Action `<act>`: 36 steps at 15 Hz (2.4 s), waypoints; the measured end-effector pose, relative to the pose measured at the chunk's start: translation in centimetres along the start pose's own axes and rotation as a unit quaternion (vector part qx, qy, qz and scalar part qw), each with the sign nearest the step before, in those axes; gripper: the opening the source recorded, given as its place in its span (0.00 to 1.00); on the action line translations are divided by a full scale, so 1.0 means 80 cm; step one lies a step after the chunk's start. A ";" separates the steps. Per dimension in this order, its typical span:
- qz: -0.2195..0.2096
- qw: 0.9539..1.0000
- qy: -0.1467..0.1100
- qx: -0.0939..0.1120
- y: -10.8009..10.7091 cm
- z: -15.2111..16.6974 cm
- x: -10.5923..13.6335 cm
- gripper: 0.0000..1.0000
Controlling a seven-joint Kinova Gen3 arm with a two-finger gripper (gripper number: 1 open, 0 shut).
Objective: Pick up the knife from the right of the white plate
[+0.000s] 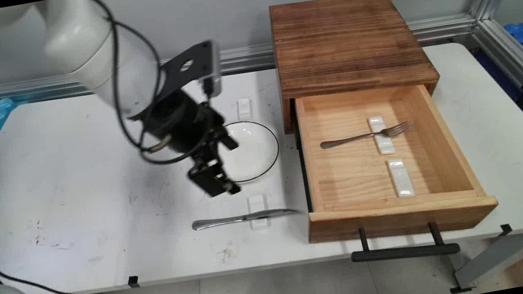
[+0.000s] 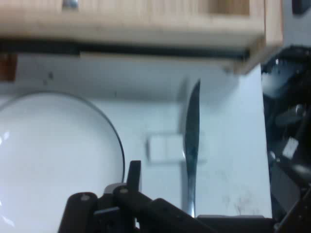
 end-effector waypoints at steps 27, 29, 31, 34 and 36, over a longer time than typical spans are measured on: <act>-0.039 0.999 -0.031 0.018 0.023 0.113 -0.087 1.00; -0.040 0.999 -0.029 0.021 0.024 0.120 -0.086 1.00; -0.039 0.999 -0.028 0.024 0.026 0.126 -0.084 1.00; -0.036 0.999 -0.028 0.029 0.028 0.133 -0.082 1.00; -0.033 0.999 -0.030 0.031 0.030 0.136 -0.082 1.00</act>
